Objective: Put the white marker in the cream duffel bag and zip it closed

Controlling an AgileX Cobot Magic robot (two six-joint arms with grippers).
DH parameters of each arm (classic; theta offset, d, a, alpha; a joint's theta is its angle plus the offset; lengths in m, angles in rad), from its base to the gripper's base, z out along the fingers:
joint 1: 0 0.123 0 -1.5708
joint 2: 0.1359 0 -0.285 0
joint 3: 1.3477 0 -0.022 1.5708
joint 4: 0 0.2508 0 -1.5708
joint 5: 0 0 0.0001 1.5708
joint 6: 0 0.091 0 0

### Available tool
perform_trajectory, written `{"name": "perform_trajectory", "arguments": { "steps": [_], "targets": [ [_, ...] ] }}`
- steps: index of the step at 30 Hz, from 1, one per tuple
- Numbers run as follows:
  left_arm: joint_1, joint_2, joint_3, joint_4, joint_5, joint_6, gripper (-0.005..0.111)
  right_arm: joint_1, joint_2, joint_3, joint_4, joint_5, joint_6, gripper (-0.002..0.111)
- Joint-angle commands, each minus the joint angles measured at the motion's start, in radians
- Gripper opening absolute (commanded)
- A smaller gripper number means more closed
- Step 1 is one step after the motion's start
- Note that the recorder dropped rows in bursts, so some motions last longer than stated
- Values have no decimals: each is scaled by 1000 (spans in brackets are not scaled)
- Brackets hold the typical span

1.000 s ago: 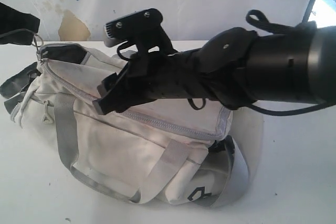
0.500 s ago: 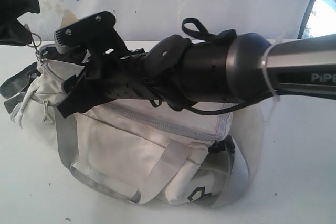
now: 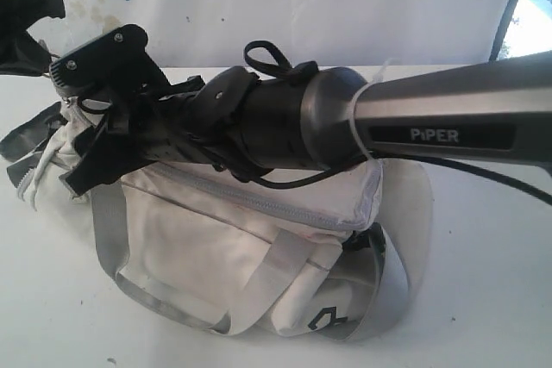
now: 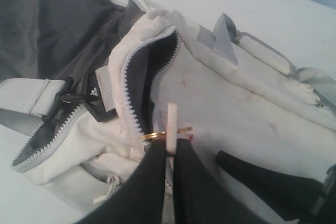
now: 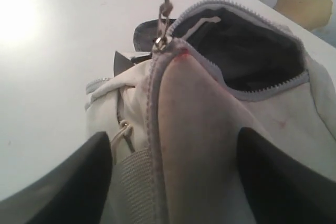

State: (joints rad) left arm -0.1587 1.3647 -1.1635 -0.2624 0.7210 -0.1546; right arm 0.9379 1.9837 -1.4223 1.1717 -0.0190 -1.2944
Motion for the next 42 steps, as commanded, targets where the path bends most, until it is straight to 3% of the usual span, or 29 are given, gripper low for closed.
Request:
{"name": "perform_trajectory", "arguments": {
  "steps": [1,9,16,20,26,32,42],
  "targets": [
    [-4,-14,-2,1,-14,-2,0,1,36,-24,-2,-3,-11,52],
    [-4,-14,-2,56,-33,0,0,7,40,-24,-2,11,-11,-1],
    [57,-7,-2,54,-120,26,0,7,40,3,-4,65,-14,0],
    [57,76,-19,-111,-122,298,0,7,40,55,-4,80,-67,0],
    [57,169,-167,-94,-35,409,0,7,40,98,-4,109,-74,0],
    [57,212,-251,12,45,415,0,8,30,131,-37,114,-74,0],
    [57,214,-345,50,-19,398,0,8,11,157,-52,139,-74,0]
  ]
}}
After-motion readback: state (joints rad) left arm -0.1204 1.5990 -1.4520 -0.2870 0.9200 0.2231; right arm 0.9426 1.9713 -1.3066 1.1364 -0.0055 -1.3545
